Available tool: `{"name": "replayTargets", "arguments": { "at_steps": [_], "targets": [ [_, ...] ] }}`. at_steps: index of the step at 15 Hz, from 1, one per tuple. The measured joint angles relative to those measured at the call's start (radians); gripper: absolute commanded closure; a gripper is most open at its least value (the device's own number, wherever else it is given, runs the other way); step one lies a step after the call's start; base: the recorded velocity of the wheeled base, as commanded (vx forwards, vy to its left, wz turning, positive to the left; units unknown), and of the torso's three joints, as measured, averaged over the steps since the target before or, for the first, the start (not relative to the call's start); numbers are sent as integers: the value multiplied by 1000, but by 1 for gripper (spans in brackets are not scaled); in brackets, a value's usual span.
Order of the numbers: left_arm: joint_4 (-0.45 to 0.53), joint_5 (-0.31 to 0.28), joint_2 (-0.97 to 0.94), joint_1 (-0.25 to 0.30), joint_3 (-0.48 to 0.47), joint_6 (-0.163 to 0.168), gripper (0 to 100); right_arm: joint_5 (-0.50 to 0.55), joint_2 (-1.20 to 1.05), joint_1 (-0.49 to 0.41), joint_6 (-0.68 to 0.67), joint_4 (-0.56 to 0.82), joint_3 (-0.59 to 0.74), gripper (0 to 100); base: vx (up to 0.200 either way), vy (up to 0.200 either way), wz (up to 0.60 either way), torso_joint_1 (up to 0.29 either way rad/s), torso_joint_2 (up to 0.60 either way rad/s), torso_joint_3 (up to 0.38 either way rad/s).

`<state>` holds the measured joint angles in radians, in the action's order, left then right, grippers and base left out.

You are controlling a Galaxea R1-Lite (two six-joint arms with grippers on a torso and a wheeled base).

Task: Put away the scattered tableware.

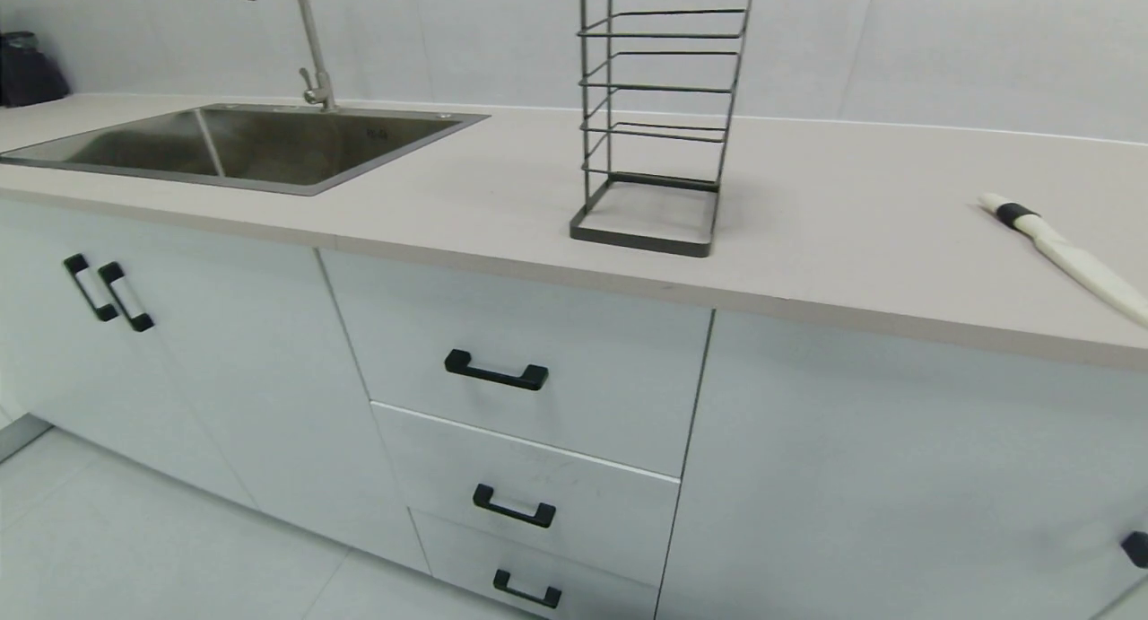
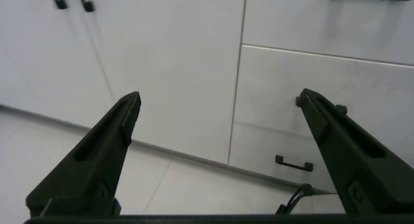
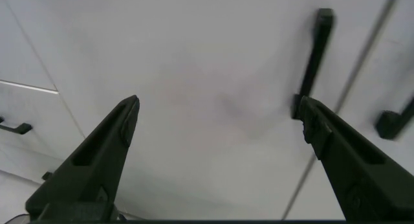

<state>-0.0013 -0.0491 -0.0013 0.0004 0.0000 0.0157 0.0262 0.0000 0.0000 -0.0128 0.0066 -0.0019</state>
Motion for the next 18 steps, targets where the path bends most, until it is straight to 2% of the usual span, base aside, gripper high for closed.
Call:
{"name": "replayTargets", "arguments": {
  "at_steps": [2,5,8,11,17,18],
  "targets": [
    [1,0,0,0,0,2,0,0,0,0,0,-1,-1,0,0,0,0,0,0,0],
    [0,-4,-1,1,0,1,0,0,0,0,0,0,0,0,0,0,-600,-1,1,-1],
    [1,-4,-1,0,0,0,0,0,0,0,0,-1,0,0,0,0,0,0,0,0],
    [-1,-4,-1,0,0,0,0,0,0,1,1,1,0,0,0,0,-600,-1,2,4],
    [-1,-1,0,0,0,-1,0,0,0,0,0,0,-1,0,0,0,0,0,0,0],
    [0,-1,0,0,0,0,0,0,0,0,1,-1,-1,0,0,-200,0,7,-2,-2]
  ]
}}
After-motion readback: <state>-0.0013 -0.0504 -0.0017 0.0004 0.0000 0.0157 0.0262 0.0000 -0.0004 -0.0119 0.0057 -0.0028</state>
